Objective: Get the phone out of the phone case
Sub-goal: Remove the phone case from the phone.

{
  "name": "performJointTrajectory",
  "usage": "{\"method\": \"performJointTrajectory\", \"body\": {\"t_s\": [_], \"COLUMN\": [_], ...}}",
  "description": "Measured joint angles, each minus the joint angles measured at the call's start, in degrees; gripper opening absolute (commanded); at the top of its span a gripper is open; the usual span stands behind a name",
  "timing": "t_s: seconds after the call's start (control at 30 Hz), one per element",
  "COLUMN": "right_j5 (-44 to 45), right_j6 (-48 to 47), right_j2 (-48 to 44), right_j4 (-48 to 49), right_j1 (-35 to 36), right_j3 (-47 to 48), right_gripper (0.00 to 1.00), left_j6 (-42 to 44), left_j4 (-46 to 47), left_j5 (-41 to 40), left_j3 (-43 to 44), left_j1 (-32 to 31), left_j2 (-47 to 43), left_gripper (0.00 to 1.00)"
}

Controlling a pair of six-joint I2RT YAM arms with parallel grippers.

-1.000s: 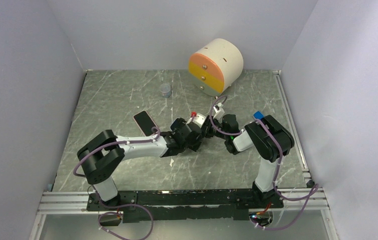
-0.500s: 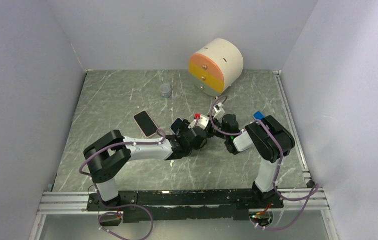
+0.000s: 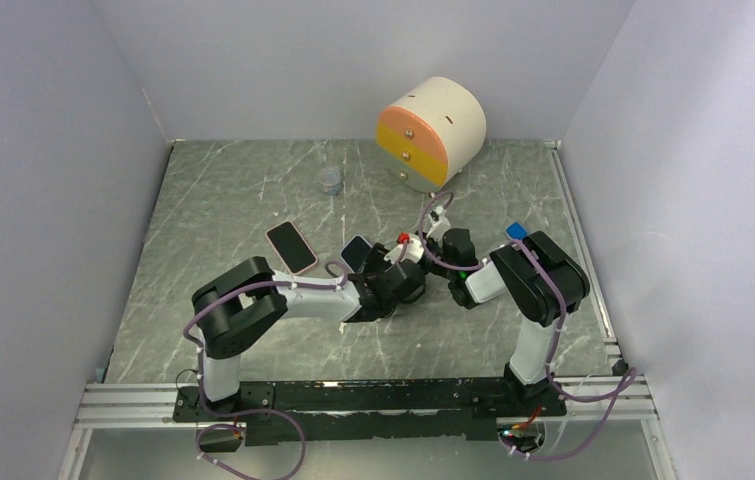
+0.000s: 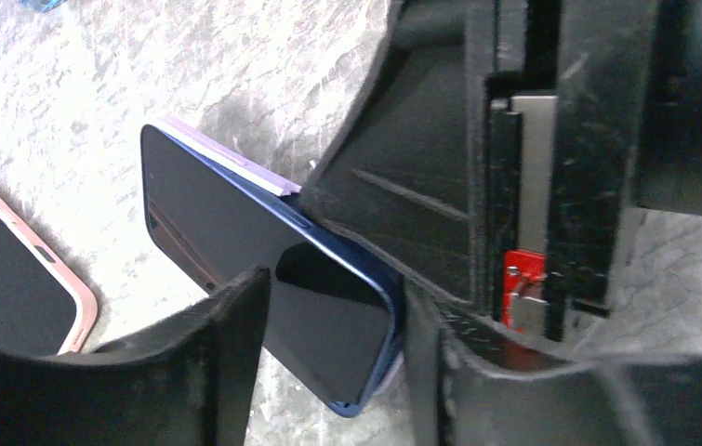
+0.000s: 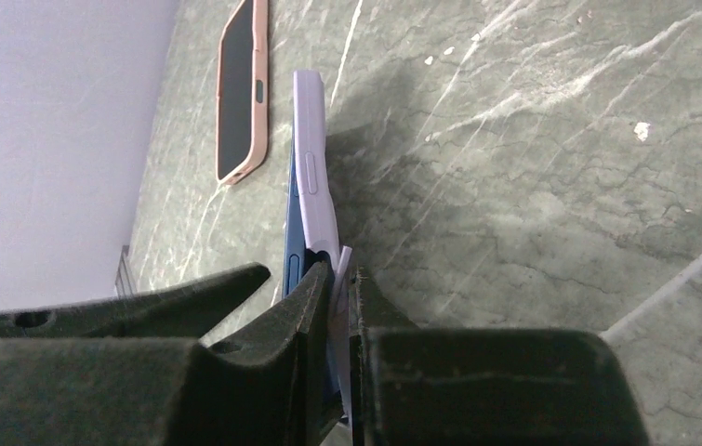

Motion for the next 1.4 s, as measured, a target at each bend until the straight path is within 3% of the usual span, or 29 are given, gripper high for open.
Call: {"method": "performJointTrajectory", "body": {"t_s": [0.33,0.83,1.17,1.4], "right_j5": [-0.26,0.61,8.66,11.58], "right_j6": [-1.11,-8.50,-16.61,-18.71], "right_j2": [-1.64,-2.62,-3.72,-6.75], "right_j4": [-0.87,-9.07,-22.45,-27.30], "right_j1": [0.94,1.49,0.85,-1.31], "right_j3": [1.20,4.28,6.14,6.14], "right_gripper": [0.00,0.00,0.00,0.00], "left_j6": [3.04,3.32,2.75,3.06], "left_j4": [-0.55,-2.89,-6.36,-8.00], "left_j5": [-4.17,-3.10,5.42,5.86], "left_j3": [-1.20,-7.63,-8.96,-10.25], "left_j1": [-1.62,-0.09,0.17,0.09], "left_j2": [-3.93,-15.32,-28.35,-34.84], "left_gripper": [0.03,0.03,0.03,0.03]}}
